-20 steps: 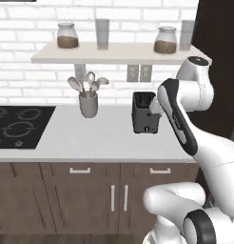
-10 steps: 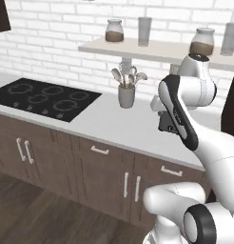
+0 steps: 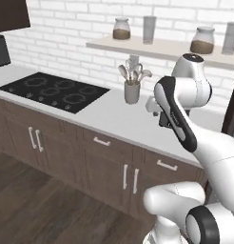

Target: Take a straw from the drawer in front and place it inside the glass cup on the dining counter.

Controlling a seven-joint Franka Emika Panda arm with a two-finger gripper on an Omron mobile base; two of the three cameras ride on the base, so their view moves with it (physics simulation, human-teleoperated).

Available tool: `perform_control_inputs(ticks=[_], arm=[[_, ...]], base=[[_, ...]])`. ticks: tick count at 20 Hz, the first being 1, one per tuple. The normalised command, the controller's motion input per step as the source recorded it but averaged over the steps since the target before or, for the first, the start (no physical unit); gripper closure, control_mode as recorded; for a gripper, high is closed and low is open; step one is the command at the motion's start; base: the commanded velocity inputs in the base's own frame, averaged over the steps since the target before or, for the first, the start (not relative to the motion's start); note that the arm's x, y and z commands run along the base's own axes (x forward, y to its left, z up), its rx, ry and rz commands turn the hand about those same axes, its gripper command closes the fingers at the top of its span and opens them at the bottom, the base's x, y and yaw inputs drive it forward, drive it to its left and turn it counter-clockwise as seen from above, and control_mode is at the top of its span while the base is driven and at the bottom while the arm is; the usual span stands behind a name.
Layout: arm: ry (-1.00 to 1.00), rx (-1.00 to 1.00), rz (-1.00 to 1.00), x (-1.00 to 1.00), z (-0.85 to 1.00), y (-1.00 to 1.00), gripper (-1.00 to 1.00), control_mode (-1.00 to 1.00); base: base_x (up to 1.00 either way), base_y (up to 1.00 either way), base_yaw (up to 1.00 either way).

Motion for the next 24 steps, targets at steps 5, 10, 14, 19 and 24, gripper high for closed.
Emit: perform_control_inputs(ticks=[5,10,14,19,24], arm=[[0.00,0.00,0.00,0.00,0.00,0.00,-1.00,1.00],[0.00,0.00,0.00,0.00,0.00,0.00,-1.00,1.00],[0.00,0.00,0.00,0.00,0.00,0.00,-1.00,1.00],[0.00,-0.06,-0.01,0.03,0.00,0.00,-1.00,-1.00],[-0.02,-0.23,-0.03,0.16,-0.18,0.13,-1.00,-1.00]], base=[[-0.88,-0.19,0.14],[-0.73,0.00,-0.01],[-0.21,-0.06,-0.02],[0.00,-0.02,0.00],[0.00,0.00,0.00]])
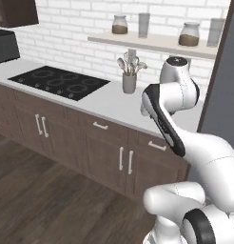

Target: Take a straw from the drawer in front and place it inside the glass cup on the dining counter.

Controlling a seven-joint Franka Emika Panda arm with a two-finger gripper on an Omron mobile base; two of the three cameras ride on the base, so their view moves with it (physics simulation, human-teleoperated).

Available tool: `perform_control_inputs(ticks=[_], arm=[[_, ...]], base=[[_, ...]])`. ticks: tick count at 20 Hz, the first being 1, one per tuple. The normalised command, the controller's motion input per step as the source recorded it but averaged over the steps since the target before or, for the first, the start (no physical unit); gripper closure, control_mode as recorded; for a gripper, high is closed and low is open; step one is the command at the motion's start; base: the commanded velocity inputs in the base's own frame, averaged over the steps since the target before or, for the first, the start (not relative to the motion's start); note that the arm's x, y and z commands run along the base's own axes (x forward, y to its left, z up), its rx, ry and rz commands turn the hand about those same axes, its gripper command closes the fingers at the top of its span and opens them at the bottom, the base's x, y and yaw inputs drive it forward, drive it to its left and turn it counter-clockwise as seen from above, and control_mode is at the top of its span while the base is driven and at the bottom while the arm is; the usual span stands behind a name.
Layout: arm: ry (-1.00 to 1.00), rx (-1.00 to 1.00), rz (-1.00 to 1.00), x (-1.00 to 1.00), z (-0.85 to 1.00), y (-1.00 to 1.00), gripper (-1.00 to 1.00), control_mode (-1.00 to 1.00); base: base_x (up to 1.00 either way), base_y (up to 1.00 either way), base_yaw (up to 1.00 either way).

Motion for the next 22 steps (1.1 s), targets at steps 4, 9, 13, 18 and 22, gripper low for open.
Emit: perform_control_inputs(ticks=[4,9,13,18,22], arm=[[-0.02,-0.30,-0.02,0.08,-0.52,0.39,-1.00,-1.00],[0.00,-0.30,0.00,0.24,-0.80,0.38,-1.00,-1.00],[-0.02,-0.29,0.00,0.27,-0.76,0.07,-1.00,-1.00],[0.00,-0.25,-0.03,0.40,-0.60,-0.01,-1.00,-1.00],[0.00,-0.25,-0.09,0.39,-0.52,-0.15,-1.00,-1.00]], base=[[0.00,0.00,0.00],[0.00,0.00,0.00],[0.00,0.00,0.00],[0.00,0.00,0.00],[0.00,0.00,0.00]])
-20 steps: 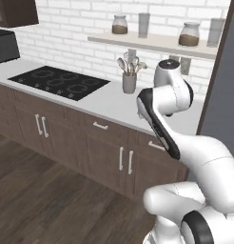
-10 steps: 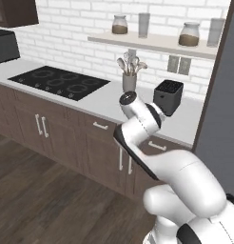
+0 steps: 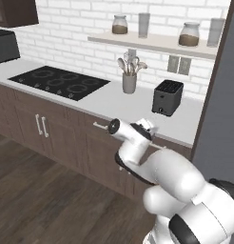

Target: Take a straw from the drawer in front and place it inside the glass cup on the dining counter.

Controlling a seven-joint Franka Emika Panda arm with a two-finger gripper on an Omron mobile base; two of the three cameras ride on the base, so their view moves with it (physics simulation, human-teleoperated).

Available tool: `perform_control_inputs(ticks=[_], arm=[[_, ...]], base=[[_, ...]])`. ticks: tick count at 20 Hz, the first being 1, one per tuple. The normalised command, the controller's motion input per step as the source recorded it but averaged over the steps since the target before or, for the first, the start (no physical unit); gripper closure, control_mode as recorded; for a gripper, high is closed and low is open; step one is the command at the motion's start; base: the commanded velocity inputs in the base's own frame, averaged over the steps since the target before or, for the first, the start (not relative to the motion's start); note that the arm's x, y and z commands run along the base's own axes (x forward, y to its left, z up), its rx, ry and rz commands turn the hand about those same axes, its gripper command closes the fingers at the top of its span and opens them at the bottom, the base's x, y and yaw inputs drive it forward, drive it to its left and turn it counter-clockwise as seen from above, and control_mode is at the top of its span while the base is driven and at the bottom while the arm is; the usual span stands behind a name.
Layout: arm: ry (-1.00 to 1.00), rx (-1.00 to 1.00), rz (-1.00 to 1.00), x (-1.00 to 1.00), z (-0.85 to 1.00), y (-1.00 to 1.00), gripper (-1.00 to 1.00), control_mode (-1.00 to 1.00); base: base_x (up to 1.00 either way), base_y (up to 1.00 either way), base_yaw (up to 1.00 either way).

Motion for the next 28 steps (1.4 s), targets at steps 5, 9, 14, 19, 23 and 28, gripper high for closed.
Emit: perform_control_inputs(ticks=[5,9,14,19,23,28], arm=[[0.00,-0.24,-0.09,0.39,-0.49,-0.19,-1.00,-1.00],[0.00,-0.20,-0.10,0.56,-0.35,-0.23,-1.00,-1.00],[0.01,-0.16,-0.09,0.57,-0.38,-0.26,-1.00,-1.00],[0.05,-0.11,-0.07,0.63,-0.52,-0.11,-1.00,-1.00],[0.05,-0.10,-0.08,0.46,-0.51,-0.13,-1.00,-1.00],[0.02,-0.09,-0.10,0.34,-0.46,-0.23,-1.00,-1.00]], base=[[0.00,0.00,0.00],[0.00,0.00,0.00],[0.00,0.00,0.00],[0.00,0.00,0.00],[0.00,0.00,0.00],[0.00,0.00,0.00]])
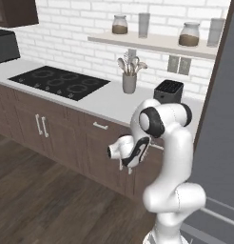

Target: Take a straw from the drawer in front and place it inside the glass cup on the dining counter.

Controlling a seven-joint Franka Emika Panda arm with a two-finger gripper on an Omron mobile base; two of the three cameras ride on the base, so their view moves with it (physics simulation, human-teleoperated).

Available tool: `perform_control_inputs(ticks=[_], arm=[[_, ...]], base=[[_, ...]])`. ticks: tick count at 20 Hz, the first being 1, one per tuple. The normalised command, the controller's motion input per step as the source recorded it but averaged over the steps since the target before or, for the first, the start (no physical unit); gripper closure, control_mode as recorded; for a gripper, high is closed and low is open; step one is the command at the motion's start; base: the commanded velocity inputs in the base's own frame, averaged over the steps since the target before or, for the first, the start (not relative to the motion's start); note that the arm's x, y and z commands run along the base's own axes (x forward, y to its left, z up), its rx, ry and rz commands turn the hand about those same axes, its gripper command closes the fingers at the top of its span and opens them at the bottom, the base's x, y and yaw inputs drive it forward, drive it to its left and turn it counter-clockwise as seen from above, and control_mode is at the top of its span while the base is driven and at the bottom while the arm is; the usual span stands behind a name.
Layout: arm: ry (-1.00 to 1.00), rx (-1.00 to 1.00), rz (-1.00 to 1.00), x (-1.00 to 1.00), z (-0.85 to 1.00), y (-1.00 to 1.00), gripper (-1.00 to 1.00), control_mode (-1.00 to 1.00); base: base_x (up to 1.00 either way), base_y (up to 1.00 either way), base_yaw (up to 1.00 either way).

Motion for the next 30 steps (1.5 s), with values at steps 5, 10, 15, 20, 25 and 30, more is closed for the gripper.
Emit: perform_control_inputs(ticks=[5,10,15,20,25,30], arm=[[0.00,-0.04,-0.04,0.41,-0.29,-0.42,-1.00,-1.00],[0.00,0.00,0.00,0.55,-0.26,-0.35,-1.00,-1.00],[0.00,0.00,0.00,0.52,-0.33,-0.27,-1.00,-1.00],[0.00,0.00,0.00,0.46,-0.35,-0.26,-1.00,-1.00],[0.00,0.00,0.01,0.21,-0.27,-0.24,-1.00,-1.00],[0.00,0.00,0.04,0.08,-0.23,-0.30,-1.00,-1.00]], base=[[0.00,0.00,0.00],[0.00,0.00,0.00],[0.00,0.00,0.00],[0.00,0.00,0.00],[0.00,0.00,0.00],[0.00,0.00,0.00]])
